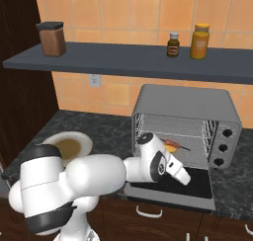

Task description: Pick up the kebab skewer and baguette bread, and place them inside the toaster oven. Close the toaster oven door and start by setting the timer.

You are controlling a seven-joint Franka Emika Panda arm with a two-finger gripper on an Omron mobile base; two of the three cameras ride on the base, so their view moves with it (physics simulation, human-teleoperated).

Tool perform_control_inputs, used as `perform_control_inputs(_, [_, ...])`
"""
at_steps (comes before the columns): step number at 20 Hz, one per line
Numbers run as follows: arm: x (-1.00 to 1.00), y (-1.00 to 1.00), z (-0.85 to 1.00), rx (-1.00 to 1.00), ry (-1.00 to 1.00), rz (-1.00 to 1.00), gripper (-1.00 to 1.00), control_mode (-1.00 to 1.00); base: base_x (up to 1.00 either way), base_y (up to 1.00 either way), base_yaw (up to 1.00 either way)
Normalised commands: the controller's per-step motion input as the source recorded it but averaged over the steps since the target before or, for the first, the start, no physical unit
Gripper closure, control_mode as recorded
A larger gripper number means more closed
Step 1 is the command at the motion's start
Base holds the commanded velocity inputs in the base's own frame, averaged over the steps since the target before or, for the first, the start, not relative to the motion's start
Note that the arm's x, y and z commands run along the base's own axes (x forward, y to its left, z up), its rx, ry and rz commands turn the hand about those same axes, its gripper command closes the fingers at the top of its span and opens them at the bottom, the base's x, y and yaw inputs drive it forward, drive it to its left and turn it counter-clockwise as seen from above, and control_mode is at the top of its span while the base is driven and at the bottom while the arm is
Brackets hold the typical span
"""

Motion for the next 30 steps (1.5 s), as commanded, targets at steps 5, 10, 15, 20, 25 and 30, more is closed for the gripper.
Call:
perform_control_inputs(5, [0.33,0.11,0.0,0.02,0.0,-0.23,-1.0,-1.0,0.0,0.0,0.0])
perform_control_inputs(10, [0.28,0.0,0.0,0.04,0.0,-0.21,-1.0,-1.0,0.0,0.0,0.0])
perform_control_inputs(15, [0.1,0.0,0.0,0.05,0.0,-0.18,-1.0,-1.0,0.0,0.0,0.0])
perform_control_inputs(20, [0.0,0.0,0.0,0.04,0.0,-0.16,-1.0,-1.0,0.0,0.0,0.0])
perform_control_inputs(25, [-0.15,0.0,0.0,0.02,0.0,-0.12,-1.0,-1.0,0.0,0.0,0.0])
perform_control_inputs(30, [-0.96,-0.01,0.13,0.01,-0.01,-0.02,-1.0,-1.0,0.0,0.0,0.0])
